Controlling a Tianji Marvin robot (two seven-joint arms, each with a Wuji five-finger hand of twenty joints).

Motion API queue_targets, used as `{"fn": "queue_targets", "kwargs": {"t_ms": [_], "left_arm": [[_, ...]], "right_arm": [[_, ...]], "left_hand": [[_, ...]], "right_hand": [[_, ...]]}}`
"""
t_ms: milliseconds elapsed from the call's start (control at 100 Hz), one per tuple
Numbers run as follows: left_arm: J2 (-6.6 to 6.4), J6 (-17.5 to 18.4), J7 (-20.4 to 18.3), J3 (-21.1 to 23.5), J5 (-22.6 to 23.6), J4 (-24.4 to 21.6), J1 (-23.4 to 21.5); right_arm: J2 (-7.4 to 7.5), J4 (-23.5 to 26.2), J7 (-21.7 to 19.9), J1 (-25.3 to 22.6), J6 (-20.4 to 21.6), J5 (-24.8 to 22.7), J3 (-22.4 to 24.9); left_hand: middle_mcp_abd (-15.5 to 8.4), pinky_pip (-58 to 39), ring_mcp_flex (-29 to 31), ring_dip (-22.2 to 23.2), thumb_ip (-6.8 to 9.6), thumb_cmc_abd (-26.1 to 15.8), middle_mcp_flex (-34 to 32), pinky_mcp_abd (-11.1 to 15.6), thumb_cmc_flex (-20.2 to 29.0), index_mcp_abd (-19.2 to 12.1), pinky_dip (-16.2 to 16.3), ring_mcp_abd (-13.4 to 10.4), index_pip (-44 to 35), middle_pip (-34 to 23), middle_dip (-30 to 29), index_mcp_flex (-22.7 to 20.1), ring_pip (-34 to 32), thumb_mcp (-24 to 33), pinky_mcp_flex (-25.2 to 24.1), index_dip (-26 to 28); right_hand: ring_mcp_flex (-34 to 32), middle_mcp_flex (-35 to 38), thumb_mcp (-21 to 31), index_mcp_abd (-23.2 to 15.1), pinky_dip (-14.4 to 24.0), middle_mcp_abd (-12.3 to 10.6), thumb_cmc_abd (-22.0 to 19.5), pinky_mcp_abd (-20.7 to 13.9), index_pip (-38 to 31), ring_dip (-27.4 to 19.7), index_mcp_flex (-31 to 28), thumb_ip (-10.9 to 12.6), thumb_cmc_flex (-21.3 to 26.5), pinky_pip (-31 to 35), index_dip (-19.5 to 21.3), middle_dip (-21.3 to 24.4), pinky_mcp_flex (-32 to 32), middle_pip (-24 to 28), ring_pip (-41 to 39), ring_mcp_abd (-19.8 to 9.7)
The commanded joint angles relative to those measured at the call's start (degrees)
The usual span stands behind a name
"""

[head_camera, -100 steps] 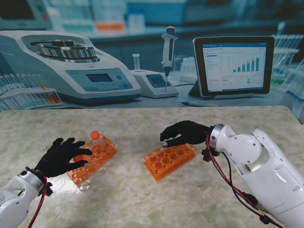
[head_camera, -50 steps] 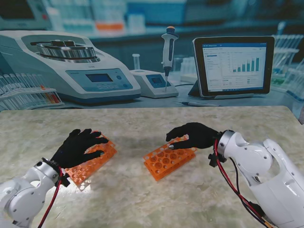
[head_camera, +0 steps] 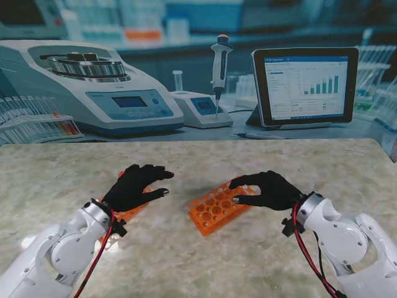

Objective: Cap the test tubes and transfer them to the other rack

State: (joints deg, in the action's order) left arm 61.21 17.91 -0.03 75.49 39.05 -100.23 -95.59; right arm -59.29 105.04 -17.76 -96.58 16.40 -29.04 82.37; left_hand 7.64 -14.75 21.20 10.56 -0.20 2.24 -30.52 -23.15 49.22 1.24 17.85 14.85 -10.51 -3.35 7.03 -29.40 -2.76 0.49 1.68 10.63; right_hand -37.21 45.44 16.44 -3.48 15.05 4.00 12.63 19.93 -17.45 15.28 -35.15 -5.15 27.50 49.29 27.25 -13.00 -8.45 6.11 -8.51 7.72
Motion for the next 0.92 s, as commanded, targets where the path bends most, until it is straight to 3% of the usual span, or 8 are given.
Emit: {"fn": "queue_targets", "kwargs": {"t_ms": [0, 130, 420, 910], "left_arm": [[1.01, -0.18, -0.06, -0.86, 0.26, 0.31, 0.71], [1.44, -1.0, 0.21, -3.16, -3.24, 1.23, 1.93], [2.14, -1.62, 3.38, -6.53, -4.0, 4.65, 3.46], [2.33, -2.87, 3.12, -8.73, -5.54, 6.52, 5.24]], "right_arm": [[-0.49, -0.21, 0.73, -1.6, 0.29, -0.41, 0.04], [-0.99, -0.88, 3.76, -3.61, 0.77, -1.75, 0.67], [-2.17, -3.14, 10.68, -7.34, 0.87, -4.36, 1.4], [-2.18, -5.45, 11.25, -6.64, -0.8, -5.75, 0.43]], "left_hand": [[0.67, 2.59, 0.99, 0.75, 0.54, -2.45, 0.43, -1.18, -1.0, 0.71, -0.88, 0.14, 1.86, 0.97, -0.78, 1.38, -0.45, -1.13, 0.16, -0.96], [0.63, 2.51, 1.24, 1.06, 0.56, -2.61, 0.42, -1.15, -0.9, 0.82, -0.69, 0.08, 1.79, 1.0, -0.68, 1.16, -0.49, -1.07, 0.19, -1.11], [1.36, 2.49, 4.74, 2.63, 0.53, -2.73, -0.07, -1.01, -0.86, 1.29, -0.49, -0.59, 1.94, 1.2, -0.73, 1.06, -2.07, -1.12, 0.62, -1.49], [1.28, 2.6, 3.92, 2.89, 0.55, -3.01, 0.02, -0.96, -0.73, 1.25, -0.45, 0.16, 1.83, 1.27, -0.77, 0.75, -1.26, -1.09, 0.77, -1.62]], "right_hand": [[1.72, -1.9, -1.08, 0.34, -1.32, -0.91, -2.35, 1.56, 0.82, -0.87, 2.59, 1.58, -0.19, -0.78, -0.99, 0.65, 1.04, -0.84, 1.71, -0.59], [2.63, -2.65, -1.38, 0.36, -2.1, -0.78, -2.76, 1.7, 1.09, -1.54, 3.23, 1.62, -0.28, -1.19, -1.24, 1.16, 1.12, -1.24, 2.3, -0.65], [3.62, -3.32, -2.14, 0.41, -4.57, -0.43, -3.24, 0.93, 1.18, -4.01, 3.48, 1.79, -0.02, -2.23, -1.81, 2.6, 1.33, -1.58, 3.39, -1.69], [4.04, -3.33, -2.6, 0.3, -6.29, -0.59, -3.6, 0.28, 0.86, -5.58, 3.18, 1.88, 0.25, -3.13, -1.95, 3.09, 1.88, -1.3, 3.36, -1.69]]}}
